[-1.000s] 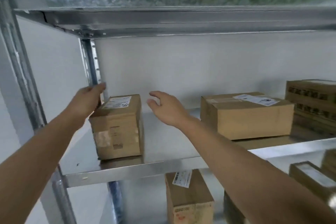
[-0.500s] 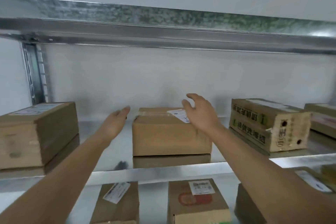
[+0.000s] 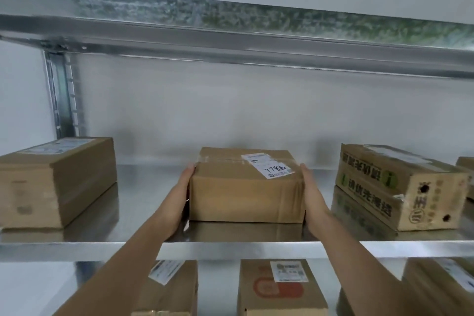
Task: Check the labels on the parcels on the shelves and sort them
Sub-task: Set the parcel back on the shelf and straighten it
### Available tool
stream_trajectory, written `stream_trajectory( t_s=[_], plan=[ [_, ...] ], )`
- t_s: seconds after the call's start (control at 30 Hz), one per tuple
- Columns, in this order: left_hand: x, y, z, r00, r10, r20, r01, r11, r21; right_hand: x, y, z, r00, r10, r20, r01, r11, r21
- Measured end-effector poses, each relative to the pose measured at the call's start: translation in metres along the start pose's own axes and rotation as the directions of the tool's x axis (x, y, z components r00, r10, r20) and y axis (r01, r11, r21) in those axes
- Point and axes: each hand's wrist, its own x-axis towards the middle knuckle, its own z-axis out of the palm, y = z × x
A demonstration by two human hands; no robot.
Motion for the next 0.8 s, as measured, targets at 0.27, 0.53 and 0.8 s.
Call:
stream_trajectory(
  t_s=[0.27, 0.53, 0.8],
  plan=[
    [0.007, -0.01, -0.01, 0.973, 0.191, 0.126, -0.18, 0.979, -0.093, 0.005, 0.016, -0.011, 0.984, -0.076, 0.161, 0.038, 0.973, 0.228],
    [0.002, -0.006, -0.011, 0.949, 0.309, 0.07, -0.286, 0.931, -0.228, 0.005, 0.017, -0.017, 0.972, -0.066, 0.227, 0.015, 0.975, 0.22],
    [-0.004, -0.006, -0.014, 0.96, 0.258, 0.107, -0.244, 0.961, -0.128, 0.007, 0.018, -0.023, 0.961, -0.103, 0.255, 0.045, 0.973, 0.224]
  ],
)
